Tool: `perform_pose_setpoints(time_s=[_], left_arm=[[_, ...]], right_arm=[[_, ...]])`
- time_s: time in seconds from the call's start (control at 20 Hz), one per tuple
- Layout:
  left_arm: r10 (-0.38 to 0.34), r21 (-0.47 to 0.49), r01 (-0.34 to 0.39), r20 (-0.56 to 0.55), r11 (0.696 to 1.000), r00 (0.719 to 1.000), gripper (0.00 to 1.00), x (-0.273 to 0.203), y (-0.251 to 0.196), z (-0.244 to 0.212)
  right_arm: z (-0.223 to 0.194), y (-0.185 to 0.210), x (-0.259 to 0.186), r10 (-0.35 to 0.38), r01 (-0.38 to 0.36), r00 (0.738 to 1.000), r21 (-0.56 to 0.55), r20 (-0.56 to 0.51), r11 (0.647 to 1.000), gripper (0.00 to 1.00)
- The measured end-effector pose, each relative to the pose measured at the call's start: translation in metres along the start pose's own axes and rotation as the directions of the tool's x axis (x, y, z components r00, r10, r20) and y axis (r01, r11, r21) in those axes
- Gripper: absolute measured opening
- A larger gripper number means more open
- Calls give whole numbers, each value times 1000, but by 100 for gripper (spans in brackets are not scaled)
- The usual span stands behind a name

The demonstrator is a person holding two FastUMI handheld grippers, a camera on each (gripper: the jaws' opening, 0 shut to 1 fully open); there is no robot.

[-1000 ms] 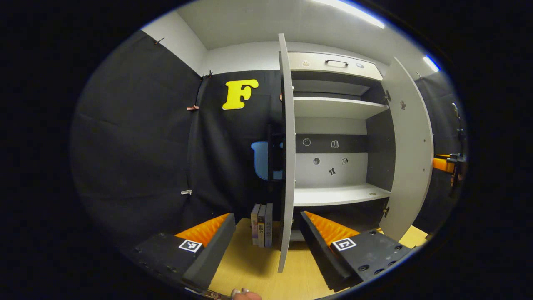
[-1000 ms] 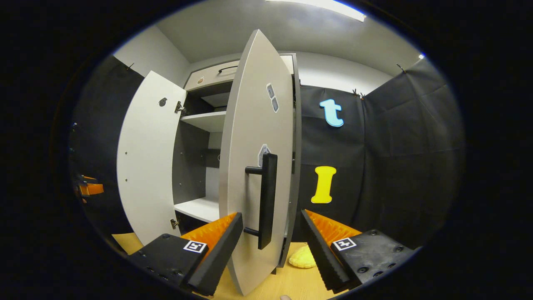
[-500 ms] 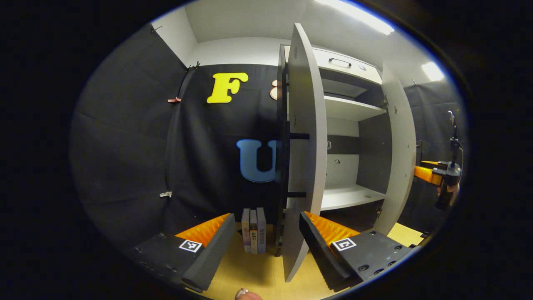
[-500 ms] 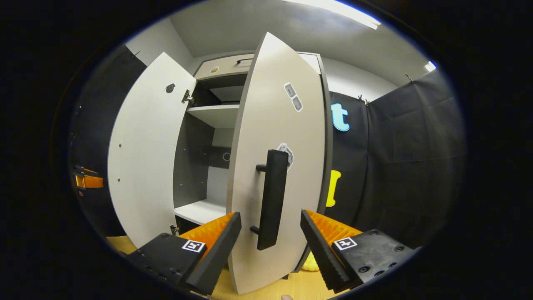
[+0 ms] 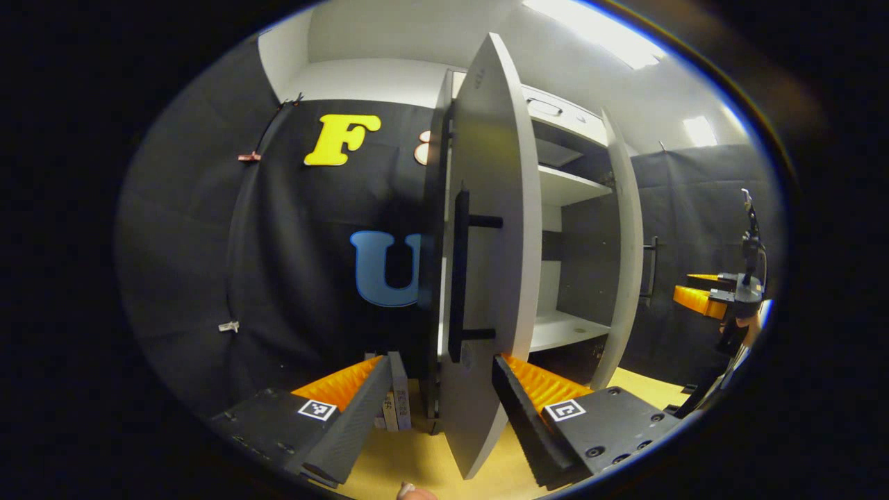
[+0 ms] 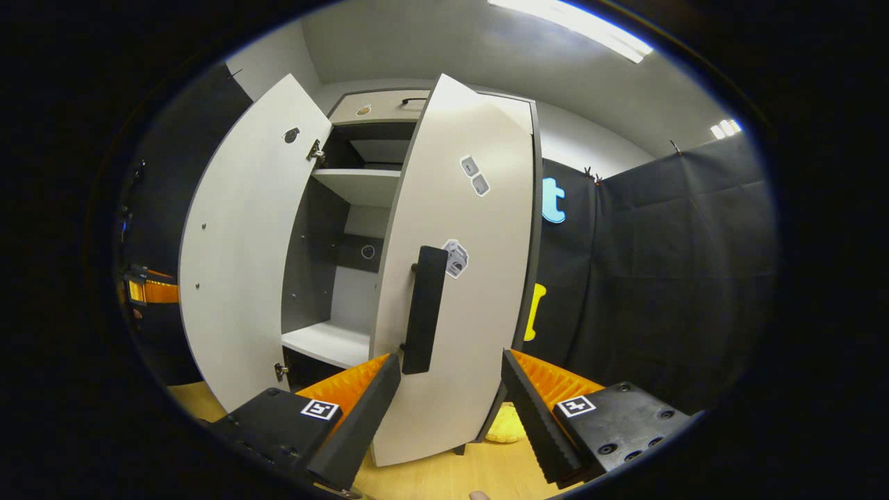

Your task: Grasp the bottle in the cabinet with the left hand and place it on the coaster, then close the right door with the right hand and the left door with the left hand.

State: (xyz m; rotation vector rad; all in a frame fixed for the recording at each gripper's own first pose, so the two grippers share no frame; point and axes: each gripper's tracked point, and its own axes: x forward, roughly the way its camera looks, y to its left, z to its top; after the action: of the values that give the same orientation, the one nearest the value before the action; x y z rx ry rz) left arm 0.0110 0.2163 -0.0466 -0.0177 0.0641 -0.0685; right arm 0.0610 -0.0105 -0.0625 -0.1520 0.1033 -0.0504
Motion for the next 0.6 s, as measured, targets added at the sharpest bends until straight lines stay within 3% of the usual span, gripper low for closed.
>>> perform_pose_setpoints(time_s=[0.2,0.6], left_arm=[[-106,-6,105,-3,994,994,93,17,-41,-2],[-247,-57,248,20,967,969,94,69,-129,0]], right_arm=[[2,-1,-10,-8,8,1000,-2,-1,1000,97],[16,-39,-10,-46,47,998,-12,31,999,97]])
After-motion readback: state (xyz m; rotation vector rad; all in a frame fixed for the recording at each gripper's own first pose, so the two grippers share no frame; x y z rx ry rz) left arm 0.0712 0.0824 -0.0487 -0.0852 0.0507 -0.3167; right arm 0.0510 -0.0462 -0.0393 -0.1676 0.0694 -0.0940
